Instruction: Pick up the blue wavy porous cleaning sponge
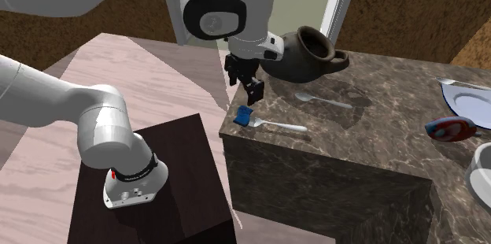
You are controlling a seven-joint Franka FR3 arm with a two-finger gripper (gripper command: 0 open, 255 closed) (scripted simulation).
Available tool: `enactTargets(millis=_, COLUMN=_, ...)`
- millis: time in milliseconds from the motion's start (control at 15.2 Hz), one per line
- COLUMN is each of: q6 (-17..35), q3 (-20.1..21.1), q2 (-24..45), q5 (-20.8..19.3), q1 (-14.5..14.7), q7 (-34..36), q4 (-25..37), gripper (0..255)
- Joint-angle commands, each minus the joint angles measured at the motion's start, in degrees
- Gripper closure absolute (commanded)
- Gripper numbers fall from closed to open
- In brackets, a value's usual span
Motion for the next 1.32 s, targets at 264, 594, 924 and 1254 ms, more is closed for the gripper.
enactTargets(millis=264, q6=6.0, q3=-4.2, q2=7.8, q5=3.3, q1=2.8, q7=-10.8, q4=-0.5, gripper=0)
enactTargets(millis=594, q6=10.6, q3=-4.7, q2=9.7, q5=3.7, q1=2.9, q7=-11.7, q4=-3.3, gripper=0)
enactTargets(millis=924, q6=10.6, q3=-4.7, q2=9.7, q5=3.8, q1=2.9, q7=-11.7, q4=-3.3, gripper=255)
enactTargets(millis=1254, q6=10.6, q3=-4.7, q2=9.6, q5=3.7, q1=2.9, q7=-11.7, q4=-3.4, gripper=255)
